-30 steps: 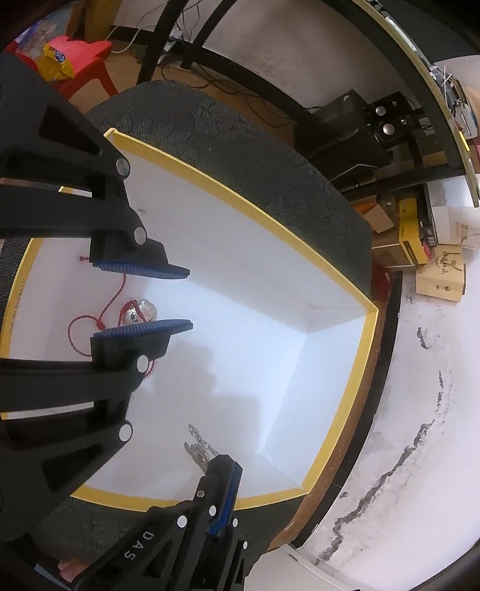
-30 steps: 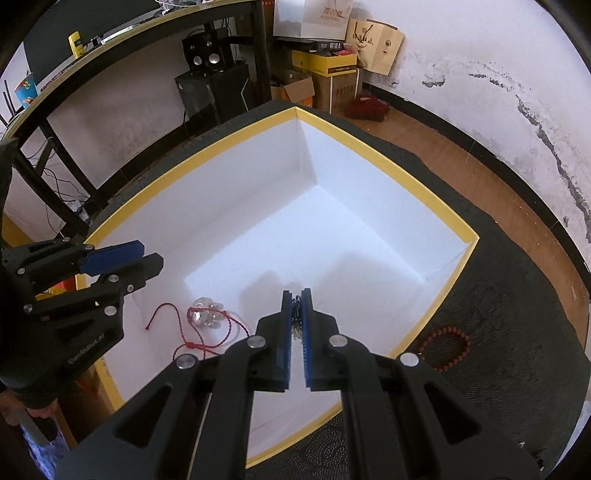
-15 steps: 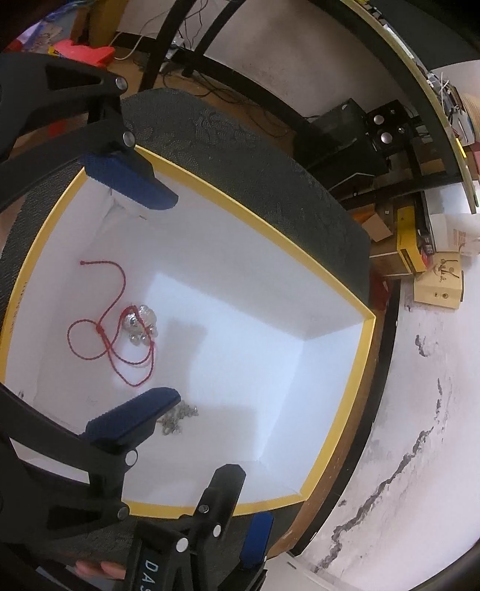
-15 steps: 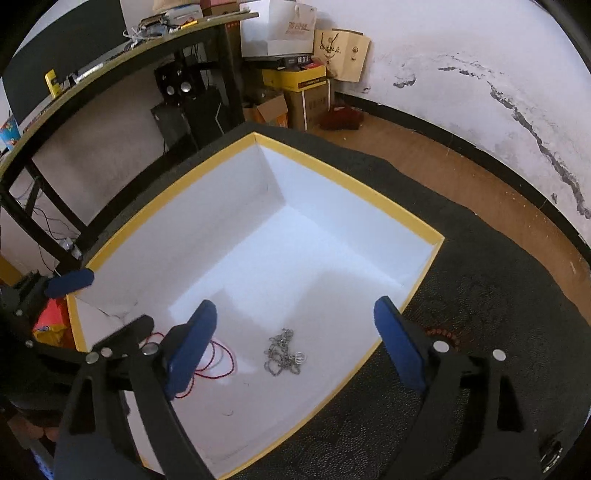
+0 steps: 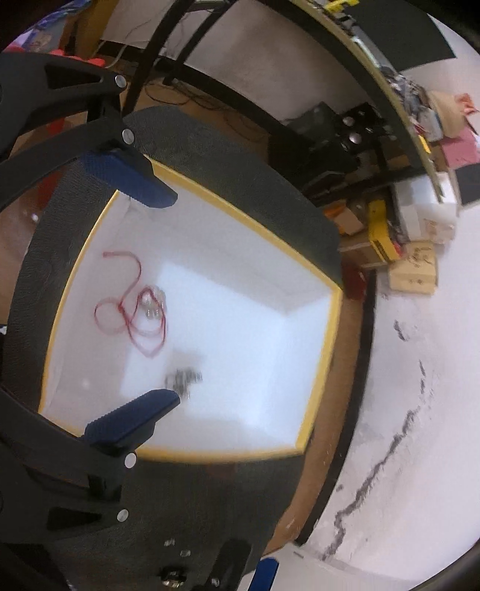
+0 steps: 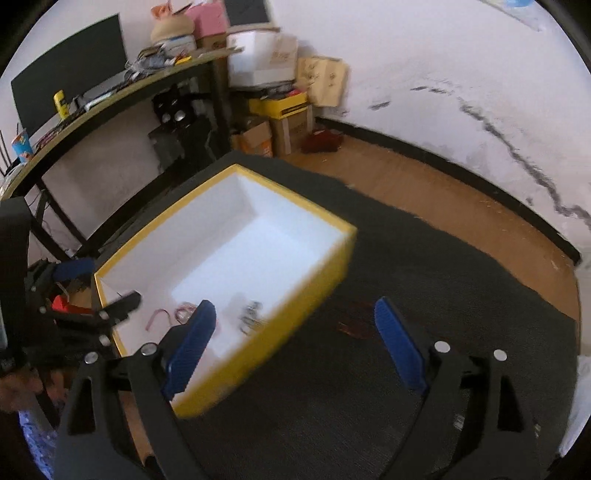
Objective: Organize jewelry
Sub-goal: 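Move both tools back over the rug toward the silver charm and ring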
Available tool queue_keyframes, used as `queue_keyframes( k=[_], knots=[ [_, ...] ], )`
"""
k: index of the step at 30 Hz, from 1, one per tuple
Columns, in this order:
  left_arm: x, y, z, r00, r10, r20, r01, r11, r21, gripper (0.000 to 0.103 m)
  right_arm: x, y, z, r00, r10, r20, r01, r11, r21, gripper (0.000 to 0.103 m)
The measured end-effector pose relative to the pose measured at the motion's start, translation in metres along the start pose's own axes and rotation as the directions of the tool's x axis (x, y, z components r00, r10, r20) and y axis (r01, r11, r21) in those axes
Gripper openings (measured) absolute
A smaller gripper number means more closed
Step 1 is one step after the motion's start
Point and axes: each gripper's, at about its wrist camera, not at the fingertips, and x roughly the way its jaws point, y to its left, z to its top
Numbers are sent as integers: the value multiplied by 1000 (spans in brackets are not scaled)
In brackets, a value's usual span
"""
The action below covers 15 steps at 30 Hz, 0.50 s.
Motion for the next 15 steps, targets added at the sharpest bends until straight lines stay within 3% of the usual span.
queue_keyframes(
  k=[4, 9, 15],
  knots=[
    [-26, -45, -1, 997, -76, 28, 75, 996, 41, 96, -57, -55, -35, 997, -70, 34, 68, 995, 67, 86],
    [-45, -125, -8, 983, -183, 34, 178, 977, 117, 97, -127, -133, -101, 977, -205, 59, 194, 968, 157, 88],
    [-42, -206, -23, 964, -265, 12, 256, 943, 214, 97, -162, -212, -182, 942, -336, 21, 317, 907, 276, 88]
  ],
)
